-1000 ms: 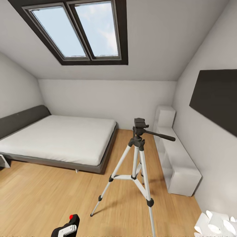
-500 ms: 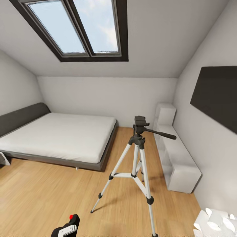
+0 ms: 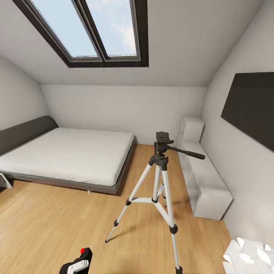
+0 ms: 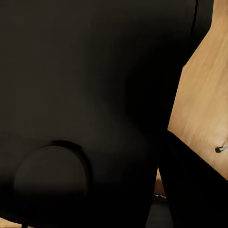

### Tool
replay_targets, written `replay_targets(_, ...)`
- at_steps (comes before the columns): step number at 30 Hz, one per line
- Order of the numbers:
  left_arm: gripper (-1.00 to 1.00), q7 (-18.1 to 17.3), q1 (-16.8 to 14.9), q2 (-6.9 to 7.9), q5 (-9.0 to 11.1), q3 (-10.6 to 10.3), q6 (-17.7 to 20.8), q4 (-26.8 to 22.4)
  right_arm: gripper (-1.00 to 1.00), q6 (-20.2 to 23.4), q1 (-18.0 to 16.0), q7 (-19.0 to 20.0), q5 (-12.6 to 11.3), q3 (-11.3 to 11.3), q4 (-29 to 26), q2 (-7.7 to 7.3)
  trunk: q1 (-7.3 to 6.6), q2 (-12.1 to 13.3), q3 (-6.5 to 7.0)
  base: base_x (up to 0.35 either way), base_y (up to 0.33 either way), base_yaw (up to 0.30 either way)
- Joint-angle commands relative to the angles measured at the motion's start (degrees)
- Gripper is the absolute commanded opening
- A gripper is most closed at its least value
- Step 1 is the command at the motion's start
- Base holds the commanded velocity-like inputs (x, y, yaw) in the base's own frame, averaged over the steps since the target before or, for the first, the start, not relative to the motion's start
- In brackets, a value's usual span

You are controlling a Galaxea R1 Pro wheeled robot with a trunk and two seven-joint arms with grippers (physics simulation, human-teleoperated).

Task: Attach the digital camera to the camera tripod in the bedroom.

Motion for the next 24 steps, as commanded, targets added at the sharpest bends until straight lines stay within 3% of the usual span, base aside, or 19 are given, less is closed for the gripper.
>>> replay_targets(1,-1.00,-0.4,-0.1,0.00,0.5,-0.5,-0.2,0.1,1.00,-0.4,-0.1,-0.1,0.1,-0.4,0.2,-0.01,0.03,-0.1,-0.22,0.000,0.000,0.000)
replay_targets(24,-1.00,-0.4,-0.1,0.00,0.5,-0.5,-0.2,0.1,1.00,-0.6,-0.1,-0.2,0.1,-0.4,0.2,0.06,0.03,-0.1,-2.35,0.000,0.000,0.000)
